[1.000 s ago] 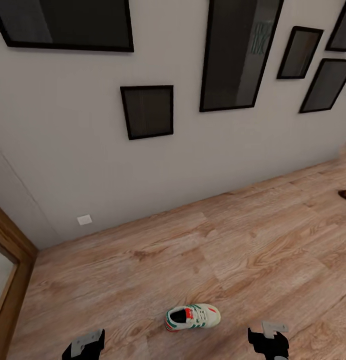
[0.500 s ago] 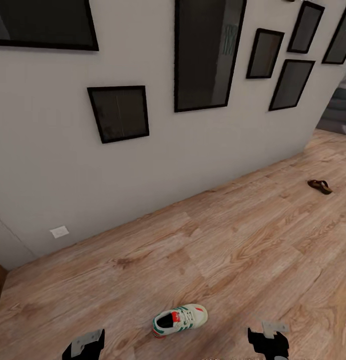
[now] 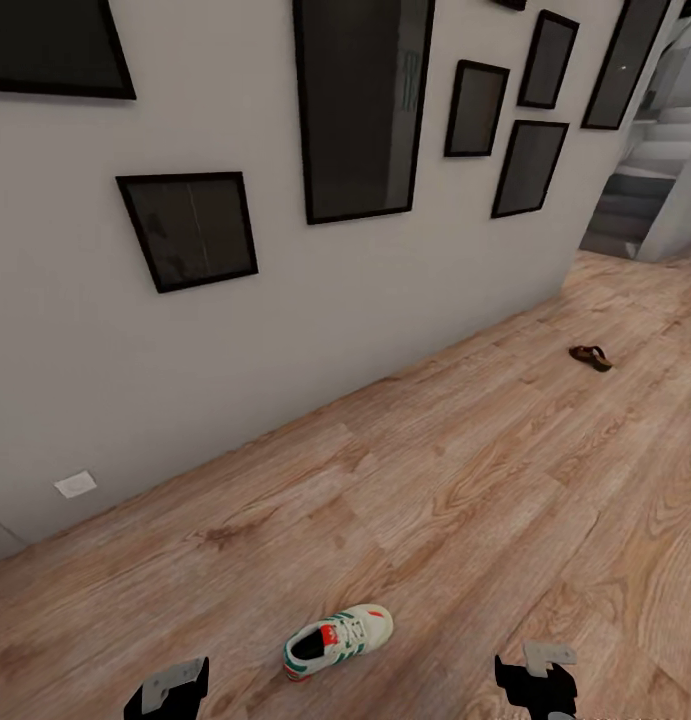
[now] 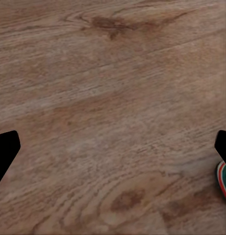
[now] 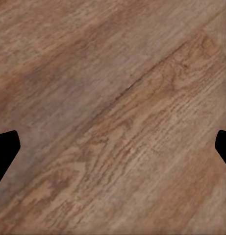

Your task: Pick up the two gym shoes and the two sandals from the corridor floor and place them onto the hallstand (shoe rack) in the corridor, making sure they are on the rack and not on the floor. Arrange them so the two gym shoes are next to each other and the two sandals are next to each other.

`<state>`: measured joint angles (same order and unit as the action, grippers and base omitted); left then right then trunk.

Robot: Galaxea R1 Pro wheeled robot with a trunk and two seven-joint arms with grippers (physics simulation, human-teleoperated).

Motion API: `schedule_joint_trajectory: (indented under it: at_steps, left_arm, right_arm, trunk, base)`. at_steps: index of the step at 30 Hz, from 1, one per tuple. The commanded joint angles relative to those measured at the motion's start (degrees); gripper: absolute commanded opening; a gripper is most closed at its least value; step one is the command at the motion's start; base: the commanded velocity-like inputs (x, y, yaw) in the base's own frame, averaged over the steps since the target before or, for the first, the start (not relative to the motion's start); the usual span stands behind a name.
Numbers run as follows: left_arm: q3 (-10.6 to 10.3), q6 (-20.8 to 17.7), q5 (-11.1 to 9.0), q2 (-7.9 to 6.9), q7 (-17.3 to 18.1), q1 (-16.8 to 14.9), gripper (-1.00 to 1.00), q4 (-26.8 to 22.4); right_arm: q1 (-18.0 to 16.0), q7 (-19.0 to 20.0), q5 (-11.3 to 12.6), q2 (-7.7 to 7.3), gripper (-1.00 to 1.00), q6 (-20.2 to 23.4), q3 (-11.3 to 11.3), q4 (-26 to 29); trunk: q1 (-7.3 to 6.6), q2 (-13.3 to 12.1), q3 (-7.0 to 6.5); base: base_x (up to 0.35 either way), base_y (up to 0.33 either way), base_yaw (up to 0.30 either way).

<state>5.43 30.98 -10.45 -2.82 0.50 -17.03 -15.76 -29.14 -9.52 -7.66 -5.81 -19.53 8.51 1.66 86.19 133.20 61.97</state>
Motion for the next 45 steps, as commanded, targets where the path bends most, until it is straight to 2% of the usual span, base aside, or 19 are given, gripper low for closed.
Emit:
schedule_joint_trajectory:
  at_steps: [1, 13, 24, 45]
  left_arm:
    - [0.0, 0.2, -0.2, 0.0, 0.0, 0.0, 1.0, 0.0]
    - [0.0, 0.2, -0.2, 0.0, 0.0, 0.0, 1.0, 0.0]
    - [0.0, 0.2, -0.3, -0.08, 0.0, 0.0, 1.0, 0.0]
    - [0.0, 0.3, -0.2, -0.09, 0.0, 0.0, 1.0, -0.1]
  right_arm:
    - [0.0, -0.2, -0.6, 0.01, 1.0, -0.2, 0.5, -0.1]
    - [0.0, -0.2, -0.6, 0.01, 1.0, -0.2, 0.5, -0.1]
    - [0.0, -0.2, -0.6, 0.01, 1.0, -0.2, 0.5, -0.1]
    - [0.0, -0.1, -0.7, -0.07, 1.0, -0.3, 0.4, -0.1]
  trunk:
    - [-0.01, 0.0, 0.04]
    - [-0.01, 0.0, 0.04]
    - [-0.01, 0.0, -0.33]
    - [-0.01, 0.0, -0.37]
  base:
    - [0.0, 0.0, -0.062]
    - [0.0, 0.0, -0.024]
    - [0.0, 0.0, -0.146]
    - [0.0, 0.0, -0.009]
